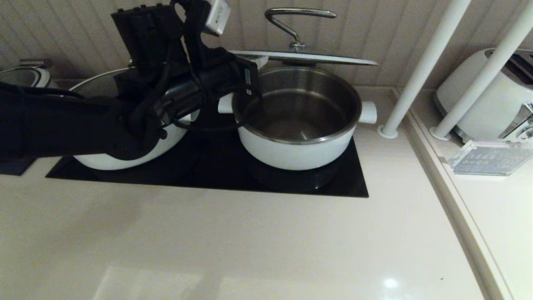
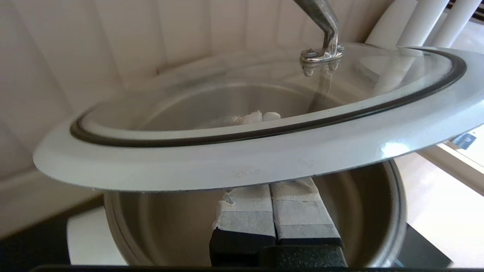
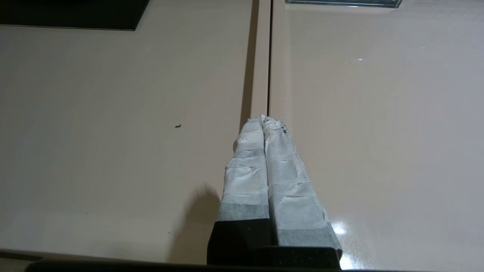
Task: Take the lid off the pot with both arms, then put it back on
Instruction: Open the pot lid completely
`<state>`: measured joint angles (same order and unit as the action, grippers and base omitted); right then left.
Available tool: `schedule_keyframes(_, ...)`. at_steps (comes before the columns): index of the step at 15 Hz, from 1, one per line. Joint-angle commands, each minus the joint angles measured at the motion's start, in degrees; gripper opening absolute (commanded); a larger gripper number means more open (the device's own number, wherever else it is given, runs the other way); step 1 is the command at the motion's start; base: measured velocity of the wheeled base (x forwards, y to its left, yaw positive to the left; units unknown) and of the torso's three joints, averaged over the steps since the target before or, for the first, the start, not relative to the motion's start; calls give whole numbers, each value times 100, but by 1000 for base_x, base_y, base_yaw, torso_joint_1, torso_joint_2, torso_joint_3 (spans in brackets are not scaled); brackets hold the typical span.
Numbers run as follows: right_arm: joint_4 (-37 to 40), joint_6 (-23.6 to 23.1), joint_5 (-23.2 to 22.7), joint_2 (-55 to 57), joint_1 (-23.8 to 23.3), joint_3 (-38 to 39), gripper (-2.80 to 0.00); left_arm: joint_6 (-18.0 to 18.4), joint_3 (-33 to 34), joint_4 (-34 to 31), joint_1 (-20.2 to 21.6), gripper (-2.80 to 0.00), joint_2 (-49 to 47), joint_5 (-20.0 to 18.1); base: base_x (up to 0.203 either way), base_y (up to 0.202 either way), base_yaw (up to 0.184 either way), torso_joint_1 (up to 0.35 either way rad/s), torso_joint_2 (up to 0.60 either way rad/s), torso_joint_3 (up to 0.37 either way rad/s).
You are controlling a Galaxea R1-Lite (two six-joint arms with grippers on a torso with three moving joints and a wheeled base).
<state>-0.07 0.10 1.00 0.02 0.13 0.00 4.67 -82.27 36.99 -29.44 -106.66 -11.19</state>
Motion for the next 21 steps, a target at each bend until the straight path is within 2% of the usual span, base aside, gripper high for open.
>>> schedule_keyframes(1,-1,-1,-2,-2,-4,0,-280,60,-193,2,0,-280,-92,-6,0,0,0,0,0,0)
schedule_keyframes(8,-1,-1,2,-2,-4,0,-280,76,-557,7,0,-280,-208,-6,0,0,0,0,0,0)
schedule_keyframes(13,-1,-1,-3,-2,4,0,-280,296,-903,5,0,-280,-340,-6,0,0,0,0,0,0)
schedule_keyframes(21,-1,-1,5,-2,-1,0,-280,446,-1799,25,8,-280,-697,-5,0,0,0,0,0,0)
